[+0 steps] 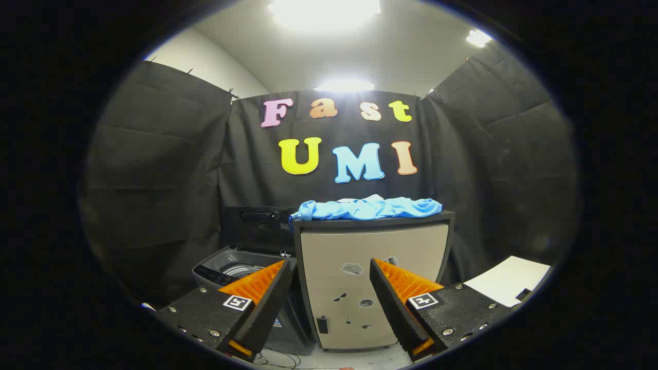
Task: Put the clothes into the washing machine and then close the washing machine lid.
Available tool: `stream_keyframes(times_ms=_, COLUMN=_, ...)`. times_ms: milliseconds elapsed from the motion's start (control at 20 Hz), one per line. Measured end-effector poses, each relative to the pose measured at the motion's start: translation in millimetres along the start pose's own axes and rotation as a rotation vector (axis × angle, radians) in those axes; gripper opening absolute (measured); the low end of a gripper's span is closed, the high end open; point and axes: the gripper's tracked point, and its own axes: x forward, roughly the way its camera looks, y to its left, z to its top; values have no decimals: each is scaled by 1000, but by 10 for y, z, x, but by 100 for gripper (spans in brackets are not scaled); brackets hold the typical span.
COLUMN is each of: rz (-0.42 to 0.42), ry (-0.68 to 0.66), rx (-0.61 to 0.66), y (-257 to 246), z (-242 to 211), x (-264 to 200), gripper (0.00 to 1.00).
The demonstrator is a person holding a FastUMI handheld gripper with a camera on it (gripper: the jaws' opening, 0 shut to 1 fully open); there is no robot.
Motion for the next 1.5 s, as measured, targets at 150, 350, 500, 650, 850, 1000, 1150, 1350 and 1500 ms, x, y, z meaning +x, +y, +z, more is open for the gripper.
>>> stream_keyframes(times_ms=150, rz=-18, ry=6, rx=-4, y=-34, z=4, x=-17, gripper=95)
stream_keyframes(times_ms=350, rz=-17, ry=4, rx=-6, y=-41, z=38, x=-69, gripper=95)
stream_keyframes(times_ms=500, rz=-19, ry=10, rx=-12, y=-72, z=44, x=-115, gripper=95)
stream_keyframes(times_ms=650, rz=-29, ry=5, rx=-4, y=-112, z=41, x=-148, gripper=95)
stream_keyframes(times_ms=850, rz=-36, ry=9, rx=7, y=-137, z=50, x=-189, gripper=95)
stream_keyframes(times_ms=1000, rz=-37, ry=5, rx=4, y=-160, z=102, x=-201, gripper=95)
stream_keyframes(times_ms=1150, rz=-41, ry=3, rx=5, y=-190, z=152, x=-212, gripper=95)
stream_keyframes(times_ms=1350, rz=-29, ry=-11, rx=-4, y=-204, z=295, x=-180, gripper=95)
stream_keyframes(times_ms=1500, rz=-34, ry=-25, rx=-7, y=-255, z=429, x=-62, gripper=95)
